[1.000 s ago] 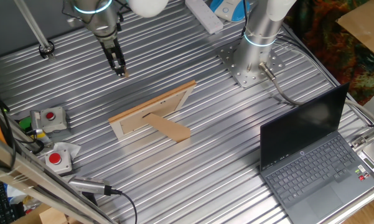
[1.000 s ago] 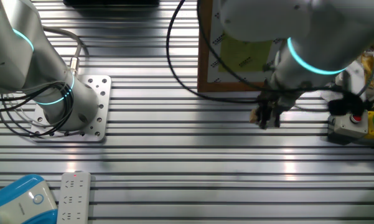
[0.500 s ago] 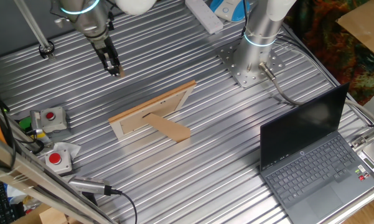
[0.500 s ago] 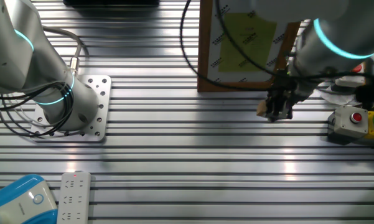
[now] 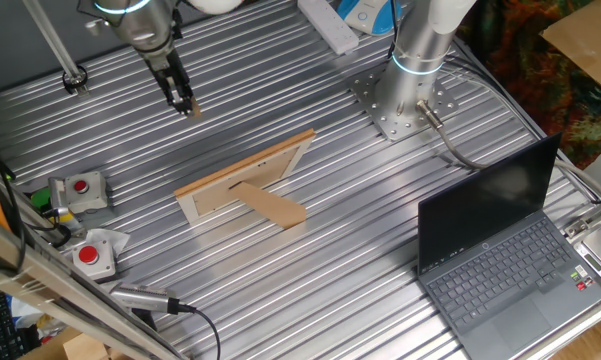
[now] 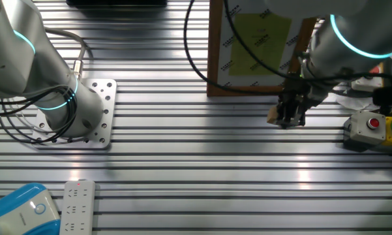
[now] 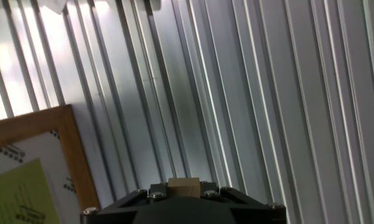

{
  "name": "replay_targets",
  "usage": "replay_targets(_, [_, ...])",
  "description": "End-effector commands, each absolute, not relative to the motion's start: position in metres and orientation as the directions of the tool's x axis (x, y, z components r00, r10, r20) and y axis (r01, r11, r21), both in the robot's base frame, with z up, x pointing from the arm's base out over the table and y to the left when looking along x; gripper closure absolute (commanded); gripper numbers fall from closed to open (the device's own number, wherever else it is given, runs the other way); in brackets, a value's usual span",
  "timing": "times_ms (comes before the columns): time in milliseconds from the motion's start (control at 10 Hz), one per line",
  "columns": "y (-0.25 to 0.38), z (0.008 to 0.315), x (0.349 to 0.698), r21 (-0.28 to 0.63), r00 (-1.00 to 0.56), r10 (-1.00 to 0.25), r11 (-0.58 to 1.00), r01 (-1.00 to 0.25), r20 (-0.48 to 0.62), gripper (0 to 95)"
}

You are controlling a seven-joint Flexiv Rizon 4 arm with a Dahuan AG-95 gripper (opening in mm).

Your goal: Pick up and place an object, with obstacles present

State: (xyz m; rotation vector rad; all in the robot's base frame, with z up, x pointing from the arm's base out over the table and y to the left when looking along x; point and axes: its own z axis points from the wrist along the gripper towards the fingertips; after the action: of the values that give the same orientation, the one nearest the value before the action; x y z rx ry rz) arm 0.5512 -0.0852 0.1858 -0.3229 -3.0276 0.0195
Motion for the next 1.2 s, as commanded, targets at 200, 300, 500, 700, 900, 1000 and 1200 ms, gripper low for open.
replay_targets(200, [-0.0854,0.1858,0.5517,-0.019,-0.978,0.202,0.979,0.201,0.05,95.0])
replay_targets(300, [-0.0854,0.1858,0.5517,-0.017,-0.982,0.185,0.983,0.184,0.043,95.0])
replay_targets(500, [-0.0854,0.1858,0.5517,-0.006,-0.988,0.152,0.988,0.152,0.011,95.0])
replay_targets(700, [-0.0854,0.1858,0.5517,-0.001,-0.99,0.143,0.99,0.143,-0.023,95.0])
replay_targets(900, [-0.0854,0.1858,0.5517,0.004,-0.99,0.132,0.991,0.132,-0.058,95.0])
replay_targets(1000, [-0.0854,0.1858,0.5517,0.004,-0.989,0.13,0.991,0.13,-0.065,95.0])
replay_targets(1200, [-0.0854,0.1858,0.5517,0.002,-0.989,0.12,0.993,0.12,-0.084,95.0])
